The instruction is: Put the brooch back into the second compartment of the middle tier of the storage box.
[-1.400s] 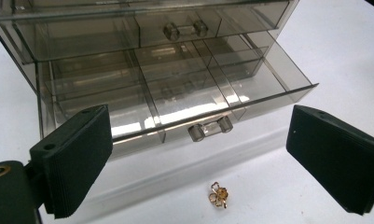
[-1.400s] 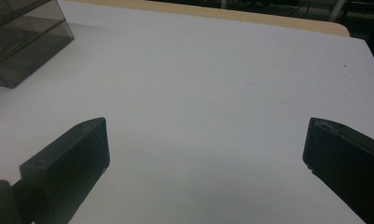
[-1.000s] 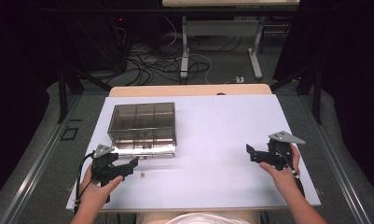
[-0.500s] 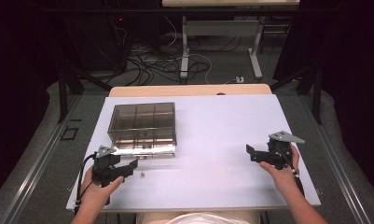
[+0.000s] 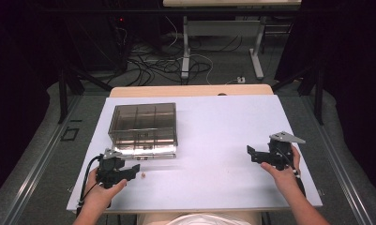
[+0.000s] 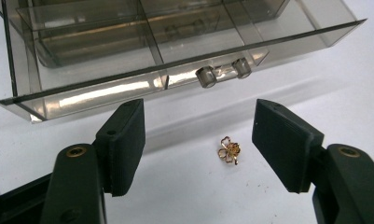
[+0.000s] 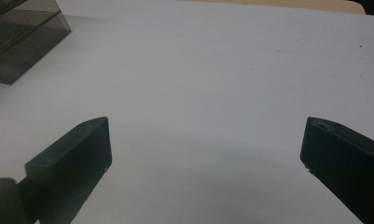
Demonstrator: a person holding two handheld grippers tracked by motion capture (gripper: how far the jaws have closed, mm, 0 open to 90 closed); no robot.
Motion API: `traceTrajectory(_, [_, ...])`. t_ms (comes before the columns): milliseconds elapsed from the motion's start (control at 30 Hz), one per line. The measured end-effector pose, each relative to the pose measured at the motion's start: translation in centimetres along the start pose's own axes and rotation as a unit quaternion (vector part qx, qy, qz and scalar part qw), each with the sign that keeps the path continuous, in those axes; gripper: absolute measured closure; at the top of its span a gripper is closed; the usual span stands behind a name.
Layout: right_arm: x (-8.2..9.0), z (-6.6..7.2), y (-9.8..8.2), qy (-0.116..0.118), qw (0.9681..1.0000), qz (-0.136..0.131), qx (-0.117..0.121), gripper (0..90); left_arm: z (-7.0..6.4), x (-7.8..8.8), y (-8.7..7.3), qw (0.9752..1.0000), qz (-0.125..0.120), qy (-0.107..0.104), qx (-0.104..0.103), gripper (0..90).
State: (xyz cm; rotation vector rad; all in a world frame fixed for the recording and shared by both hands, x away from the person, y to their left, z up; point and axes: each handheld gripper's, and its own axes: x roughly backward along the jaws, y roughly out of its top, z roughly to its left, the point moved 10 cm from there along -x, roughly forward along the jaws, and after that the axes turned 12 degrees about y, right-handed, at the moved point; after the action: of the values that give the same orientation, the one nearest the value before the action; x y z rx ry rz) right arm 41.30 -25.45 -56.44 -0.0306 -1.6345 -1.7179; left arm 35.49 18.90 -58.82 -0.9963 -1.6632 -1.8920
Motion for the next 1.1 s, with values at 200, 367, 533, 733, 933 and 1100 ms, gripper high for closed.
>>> traceTrajectory(200, [0.0,0.0,0.0,0.002,1.0000,0.001,0.000,1.7,-0.3,-0.1,-0.4,0.9997,0.021,-0.010,0.006,38.1])
traceTrajectory(367, [-0.1,0.1,0.0,0.002,1.0000,0.001,-0.002,1.7,-0.8,-0.4,-0.8,0.9991,0.039,-0.015,0.007,40.7])
traceTrajectory(533, [-0.1,0.1,-0.1,0.007,0.9999,0.006,0.005,1.7,-1.3,-0.6,-0.9,0.9981,0.053,-0.028,0.015,43.8])
traceTrajectory(733, [-0.2,0.2,-0.2,0.009,0.9999,0.006,0.000,1.8,-1.9,-1.1,-1.0,0.9969,0.067,-0.035,0.022,47.3])
traceTrajectory(933, [-0.3,0.3,-0.3,0.012,0.9999,0.010,-0.002,2.0,-2.2,-1.4,-1.1,0.9947,0.086,-0.042,0.039,53.2])
traceTrajectory(1100, [-0.3,0.3,-0.4,0.013,0.9999,0.011,0.001,2.1,-2.3,-1.5,-1.2,0.9932,0.101,-0.039,0.043,57.7])
